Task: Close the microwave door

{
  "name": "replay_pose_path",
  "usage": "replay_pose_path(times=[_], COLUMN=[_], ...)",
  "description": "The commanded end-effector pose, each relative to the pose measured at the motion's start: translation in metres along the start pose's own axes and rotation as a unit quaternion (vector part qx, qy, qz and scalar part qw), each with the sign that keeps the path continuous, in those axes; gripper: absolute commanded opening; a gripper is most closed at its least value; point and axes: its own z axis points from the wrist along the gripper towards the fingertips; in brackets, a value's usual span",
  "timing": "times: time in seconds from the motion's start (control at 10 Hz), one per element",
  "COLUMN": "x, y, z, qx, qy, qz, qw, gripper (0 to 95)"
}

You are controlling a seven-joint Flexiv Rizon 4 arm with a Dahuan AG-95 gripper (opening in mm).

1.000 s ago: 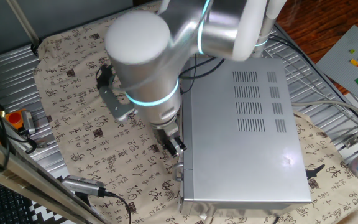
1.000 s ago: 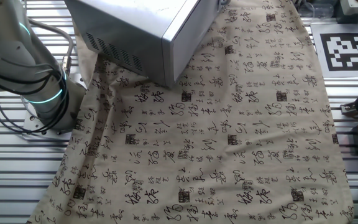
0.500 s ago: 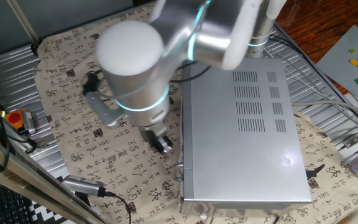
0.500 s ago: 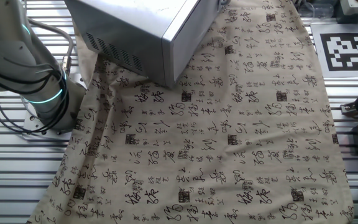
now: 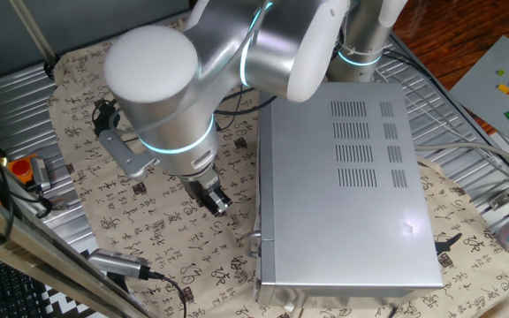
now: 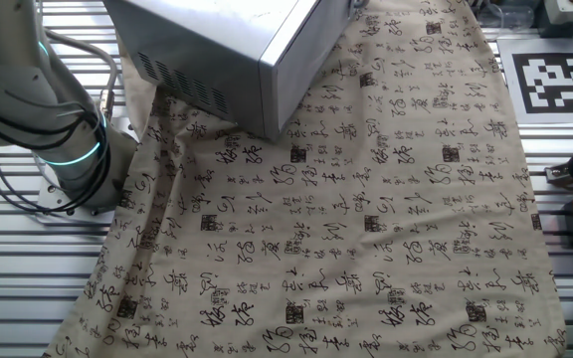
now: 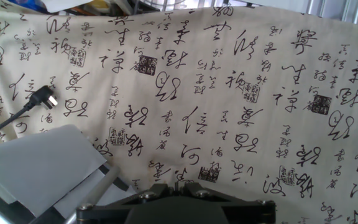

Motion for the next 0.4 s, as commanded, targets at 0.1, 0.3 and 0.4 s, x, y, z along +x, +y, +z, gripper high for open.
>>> replay_pose_path(times=[0.1,0.3,0.4], x=[-0.0004,-0.0004,-0.0004], y=[0.0006,0.0006,0.0006], z=[-0.0001,-0.0001,-0.0001], qx=[-0.004,-0.006,-0.006], qy=[-0.001,-0.001,0.0], qz=[0.0,-0.001,-0.002], qw=[1.0,1.0,1.0], gripper=[0.0,0.0,0.0])
